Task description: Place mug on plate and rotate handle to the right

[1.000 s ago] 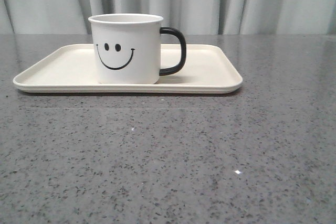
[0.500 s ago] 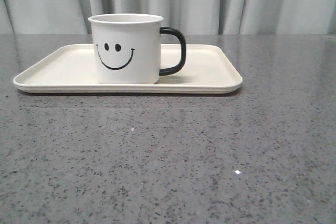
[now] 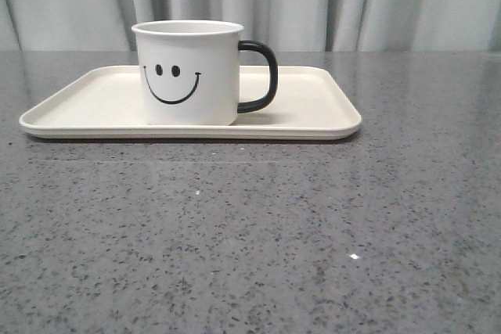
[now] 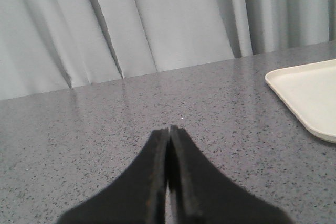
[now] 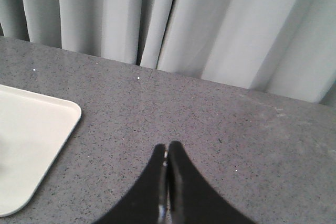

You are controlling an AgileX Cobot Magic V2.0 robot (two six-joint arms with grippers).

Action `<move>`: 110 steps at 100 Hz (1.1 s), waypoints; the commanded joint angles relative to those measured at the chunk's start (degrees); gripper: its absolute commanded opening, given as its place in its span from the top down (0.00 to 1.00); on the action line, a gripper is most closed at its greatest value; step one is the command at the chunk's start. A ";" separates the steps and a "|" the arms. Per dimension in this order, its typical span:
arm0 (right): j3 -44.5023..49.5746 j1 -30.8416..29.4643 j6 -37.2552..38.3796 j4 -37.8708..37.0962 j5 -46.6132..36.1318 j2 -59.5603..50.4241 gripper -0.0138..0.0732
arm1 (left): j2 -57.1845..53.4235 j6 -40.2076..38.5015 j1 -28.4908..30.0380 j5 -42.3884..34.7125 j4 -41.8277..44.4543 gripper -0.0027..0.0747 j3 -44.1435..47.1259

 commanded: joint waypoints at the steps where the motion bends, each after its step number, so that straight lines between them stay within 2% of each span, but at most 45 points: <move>1: -1.50 -0.35 -0.37 0.61 -3.38 -0.21 0.92 | -1.77 0.04 0.10 -3.81 -0.23 0.99 0.59; 68: -0.68 -0.30 -0.37 0.61 -3.44 -2.67 0.92 | -1.67 0.04 0.10 -3.81 -0.23 0.99 0.59; 89: 6.61 -0.29 -0.37 0.66 -7.46 -11.33 0.92 | -1.67 0.04 0.10 -3.81 -0.23 0.99 0.59; 110: 20.95 -0.24 -0.37 1.38 -12.16 -20.59 0.92 | -1.67 0.04 0.10 -3.81 -0.23 0.99 0.59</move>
